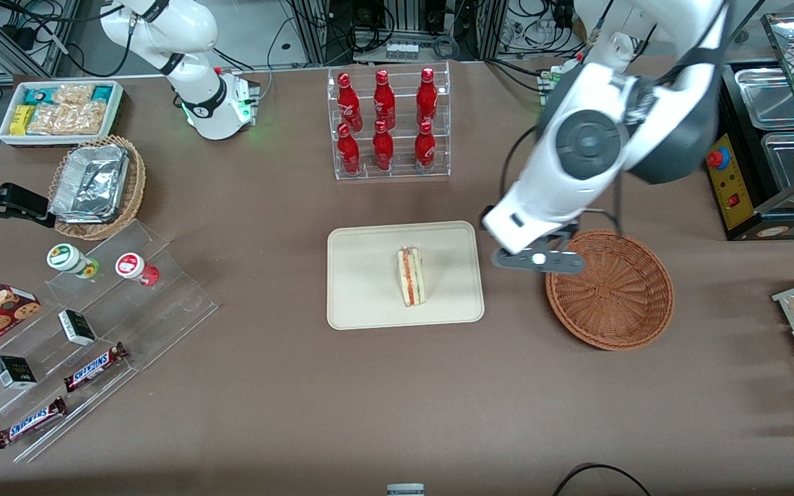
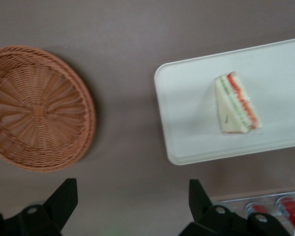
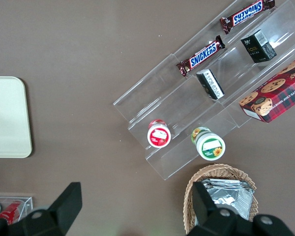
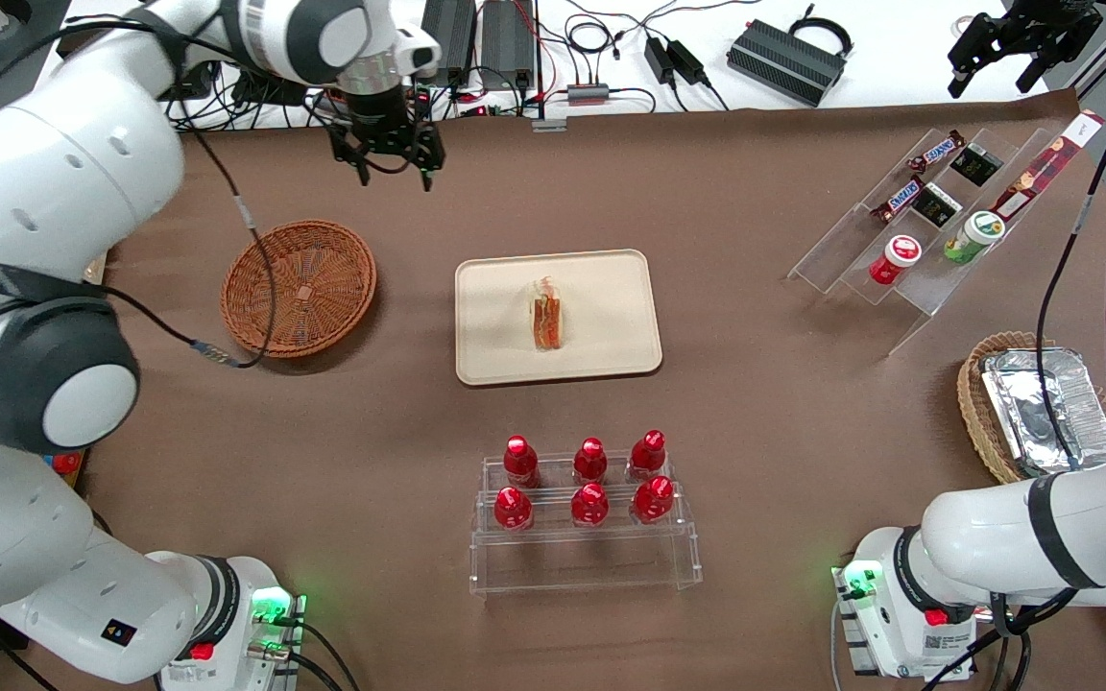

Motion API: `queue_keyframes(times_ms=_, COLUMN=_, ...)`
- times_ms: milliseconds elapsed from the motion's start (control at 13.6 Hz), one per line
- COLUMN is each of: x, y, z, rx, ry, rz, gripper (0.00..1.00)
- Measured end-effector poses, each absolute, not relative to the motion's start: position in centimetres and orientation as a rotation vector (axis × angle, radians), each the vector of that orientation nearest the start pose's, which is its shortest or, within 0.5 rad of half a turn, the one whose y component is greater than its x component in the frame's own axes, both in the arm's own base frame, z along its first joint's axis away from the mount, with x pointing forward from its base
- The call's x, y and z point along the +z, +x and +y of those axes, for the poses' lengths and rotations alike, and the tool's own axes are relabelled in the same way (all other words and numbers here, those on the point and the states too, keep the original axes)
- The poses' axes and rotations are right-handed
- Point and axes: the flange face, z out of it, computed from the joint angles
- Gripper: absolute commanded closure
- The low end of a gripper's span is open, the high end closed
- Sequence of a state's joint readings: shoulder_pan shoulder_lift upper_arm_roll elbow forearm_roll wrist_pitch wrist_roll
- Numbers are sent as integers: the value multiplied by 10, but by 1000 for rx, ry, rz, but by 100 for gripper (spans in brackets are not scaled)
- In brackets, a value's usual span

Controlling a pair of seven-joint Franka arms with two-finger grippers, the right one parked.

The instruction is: Place sandwich from basket to tray

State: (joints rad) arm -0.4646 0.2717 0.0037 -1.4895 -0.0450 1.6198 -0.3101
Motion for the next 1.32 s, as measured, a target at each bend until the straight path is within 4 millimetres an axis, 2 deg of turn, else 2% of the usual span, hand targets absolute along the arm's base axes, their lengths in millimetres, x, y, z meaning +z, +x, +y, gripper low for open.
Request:
queue_keyframes(times_ms=221, x=515, y=551, z=-240, rx=253, ry=-3115, rz=230, gripper=0)
queue_keyframes(times_ms=515, x=529, y=542, z=-186, rx=299, ry=-3121, rz=146, gripper=0)
queue_keyframes(times_ms=1029, x=551, y=534, z=-135, rx=359, ry=-3130, rz=157, gripper=0)
queue_keyframes(times_ms=1324, x=577, y=518, z=-100, rx=387, ry=-3126, rz=171, gripper=0)
